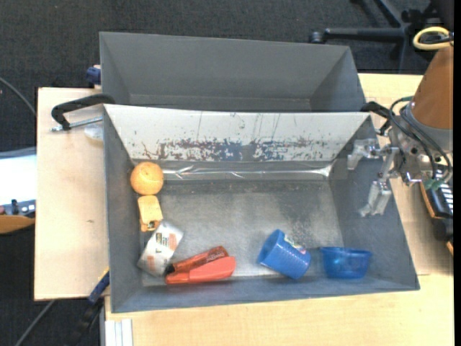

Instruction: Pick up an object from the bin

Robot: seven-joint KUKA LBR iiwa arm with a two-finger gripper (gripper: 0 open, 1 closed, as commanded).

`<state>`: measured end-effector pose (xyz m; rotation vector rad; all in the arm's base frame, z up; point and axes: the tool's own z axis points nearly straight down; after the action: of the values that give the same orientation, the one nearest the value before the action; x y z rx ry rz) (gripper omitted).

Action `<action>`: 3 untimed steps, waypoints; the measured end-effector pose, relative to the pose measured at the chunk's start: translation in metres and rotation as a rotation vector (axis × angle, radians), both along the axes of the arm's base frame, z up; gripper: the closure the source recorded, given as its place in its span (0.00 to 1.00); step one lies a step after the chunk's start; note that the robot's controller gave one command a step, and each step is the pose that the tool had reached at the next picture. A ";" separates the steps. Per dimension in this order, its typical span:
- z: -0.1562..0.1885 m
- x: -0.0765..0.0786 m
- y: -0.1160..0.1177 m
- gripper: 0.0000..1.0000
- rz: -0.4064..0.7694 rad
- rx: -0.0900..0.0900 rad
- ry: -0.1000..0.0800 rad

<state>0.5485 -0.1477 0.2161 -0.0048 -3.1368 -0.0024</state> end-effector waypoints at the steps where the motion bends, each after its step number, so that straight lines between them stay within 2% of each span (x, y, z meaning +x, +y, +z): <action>1: 0.005 0.002 0.001 0.00 0.002 -0.002 -0.009; 2: -0.053 -0.023 -0.002 0.00 0.005 -0.001 -0.009; 3: -0.089 -0.039 0.001 0.00 0.011 0.000 -0.006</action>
Offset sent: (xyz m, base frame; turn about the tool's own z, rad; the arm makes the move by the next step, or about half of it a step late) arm -0.0335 -0.0028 -0.0761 -0.0069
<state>0.5100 -0.1468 0.1272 0.0123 -3.1428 -0.0025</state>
